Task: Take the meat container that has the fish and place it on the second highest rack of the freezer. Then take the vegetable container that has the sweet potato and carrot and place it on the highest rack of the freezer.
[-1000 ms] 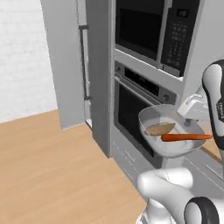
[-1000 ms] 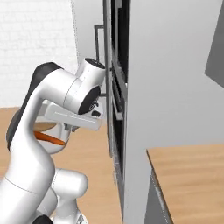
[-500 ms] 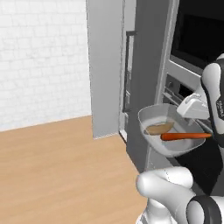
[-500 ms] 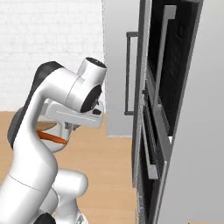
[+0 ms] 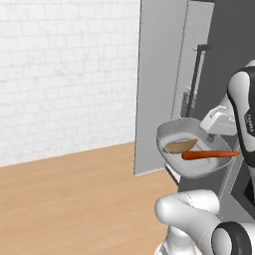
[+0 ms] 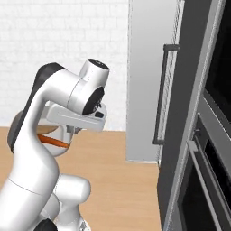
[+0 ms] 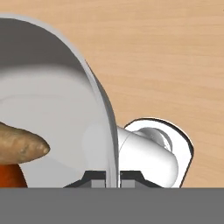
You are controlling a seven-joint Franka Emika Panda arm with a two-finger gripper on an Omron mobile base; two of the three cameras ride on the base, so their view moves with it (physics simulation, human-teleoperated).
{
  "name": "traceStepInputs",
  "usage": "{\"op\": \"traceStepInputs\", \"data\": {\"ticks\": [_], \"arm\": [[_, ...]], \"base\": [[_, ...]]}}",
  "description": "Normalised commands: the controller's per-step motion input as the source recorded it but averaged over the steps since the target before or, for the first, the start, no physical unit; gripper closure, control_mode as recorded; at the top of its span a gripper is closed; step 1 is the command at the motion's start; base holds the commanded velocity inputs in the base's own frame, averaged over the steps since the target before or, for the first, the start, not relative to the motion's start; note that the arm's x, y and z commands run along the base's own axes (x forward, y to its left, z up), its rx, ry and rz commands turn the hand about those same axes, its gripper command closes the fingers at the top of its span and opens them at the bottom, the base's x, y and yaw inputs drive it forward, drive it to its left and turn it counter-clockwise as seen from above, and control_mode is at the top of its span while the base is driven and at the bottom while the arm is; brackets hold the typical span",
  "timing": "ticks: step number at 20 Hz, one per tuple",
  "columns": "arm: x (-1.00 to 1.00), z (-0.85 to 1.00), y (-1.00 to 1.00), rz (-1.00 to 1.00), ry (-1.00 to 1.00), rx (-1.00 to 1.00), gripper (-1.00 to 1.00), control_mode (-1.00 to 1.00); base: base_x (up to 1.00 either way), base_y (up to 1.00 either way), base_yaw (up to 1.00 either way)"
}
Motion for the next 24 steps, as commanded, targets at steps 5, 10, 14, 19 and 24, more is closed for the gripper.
{"op": "traceStepInputs", "data": {"ticks": [5, 10, 14, 19, 24], "arm": [[0.0, 0.0, 0.0, 0.0, 0.0, 0.0, 1.0, 1.0], [0.0, 0.0, 0.0, 0.0, 0.0, 0.0, 1.0, 1.0], [0.0, 0.0, 0.0, 0.0, 0.0, 0.0, 1.0, 1.0], [0.0, 0.0, 0.0, 0.0, 0.0, 0.0, 1.0, 1.0], [0.0, 0.0, 0.0, 0.0, 0.0, 0.0, 1.0, 1.0]], "base": [[0.82, 0.61, -0.27], [0.85, 0.48, -0.42], [0.95, 0.46, -0.44], [0.58, 0.42, -0.45], [0.35, 0.28, -0.5]]}}
